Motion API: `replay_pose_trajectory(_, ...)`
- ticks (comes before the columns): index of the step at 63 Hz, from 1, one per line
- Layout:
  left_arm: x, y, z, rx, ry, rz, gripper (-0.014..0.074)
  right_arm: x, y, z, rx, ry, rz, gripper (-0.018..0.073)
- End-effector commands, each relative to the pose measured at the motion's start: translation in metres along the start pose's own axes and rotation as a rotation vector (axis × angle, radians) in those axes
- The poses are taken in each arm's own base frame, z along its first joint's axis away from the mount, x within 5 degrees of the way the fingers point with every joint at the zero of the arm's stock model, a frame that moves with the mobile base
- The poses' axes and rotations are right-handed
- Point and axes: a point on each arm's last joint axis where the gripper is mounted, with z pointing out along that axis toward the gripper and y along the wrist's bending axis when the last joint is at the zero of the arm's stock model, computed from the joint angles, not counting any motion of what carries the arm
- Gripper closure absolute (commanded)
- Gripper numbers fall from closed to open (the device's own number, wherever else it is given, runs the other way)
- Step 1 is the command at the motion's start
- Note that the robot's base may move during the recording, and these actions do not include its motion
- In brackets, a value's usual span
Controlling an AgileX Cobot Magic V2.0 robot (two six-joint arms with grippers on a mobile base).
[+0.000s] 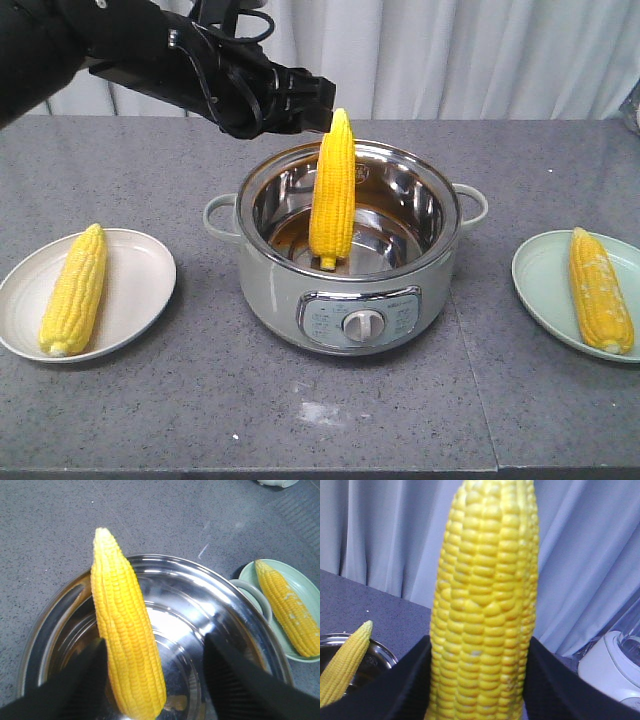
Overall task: Distribute corn equally
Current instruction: 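Reach the left gripper into the pot and grasp the last cob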
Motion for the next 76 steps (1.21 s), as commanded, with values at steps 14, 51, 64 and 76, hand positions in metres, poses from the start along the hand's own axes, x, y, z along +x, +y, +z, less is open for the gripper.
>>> replay_pose_trajectory(14,-0.010,-0.015,0.011,0.038,-0.108,0.005,0.0005,-0.011,-0.010,-0.012,0.061,-0.111,-0.016,0.0568)
replay_pose_trajectory(51,0.014,0.000,0.075,0.018,0.003,-0.029,0.0006,-0.011,-0.011,-0.012,0.070,-0.109,-0.022,0.0568)
replay_pose_trajectory(64,0.013,0.001,0.078,0.016,-0.010,-0.036,0.0027,-0.011,-0.012,-0.012,0.076,-0.108,-0.026,0.0568)
replay_pose_trajectory(76,0.013,0.001,0.078,0.016,-0.013,-0.036,0.0227,-0.011,-0.012,-0.012,0.076,-0.109,-0.026,0.0568)
